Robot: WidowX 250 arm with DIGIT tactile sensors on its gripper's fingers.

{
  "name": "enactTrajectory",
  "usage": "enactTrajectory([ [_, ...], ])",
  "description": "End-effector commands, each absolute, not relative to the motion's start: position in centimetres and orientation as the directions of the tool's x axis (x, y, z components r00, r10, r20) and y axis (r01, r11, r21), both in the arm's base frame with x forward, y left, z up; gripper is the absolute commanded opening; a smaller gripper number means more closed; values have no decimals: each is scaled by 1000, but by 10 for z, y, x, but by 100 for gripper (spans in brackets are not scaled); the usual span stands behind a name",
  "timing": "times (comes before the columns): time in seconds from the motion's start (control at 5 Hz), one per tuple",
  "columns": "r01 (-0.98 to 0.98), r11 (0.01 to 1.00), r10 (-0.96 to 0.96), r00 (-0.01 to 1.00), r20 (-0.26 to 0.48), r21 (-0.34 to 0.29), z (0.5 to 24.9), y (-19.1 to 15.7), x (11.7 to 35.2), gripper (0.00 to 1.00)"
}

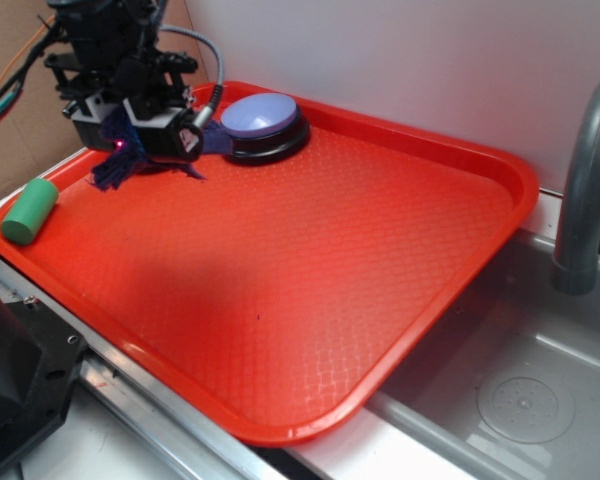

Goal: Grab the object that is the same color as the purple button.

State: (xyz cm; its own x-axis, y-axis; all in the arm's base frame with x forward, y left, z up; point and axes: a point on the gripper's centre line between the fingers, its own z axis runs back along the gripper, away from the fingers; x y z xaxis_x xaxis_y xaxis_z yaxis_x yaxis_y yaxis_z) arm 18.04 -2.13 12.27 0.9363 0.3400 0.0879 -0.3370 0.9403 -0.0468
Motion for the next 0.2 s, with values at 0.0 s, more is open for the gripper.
enactTrajectory([
  [0.0,-177,983,180,980,90,-38,148,-48,178,0],
])
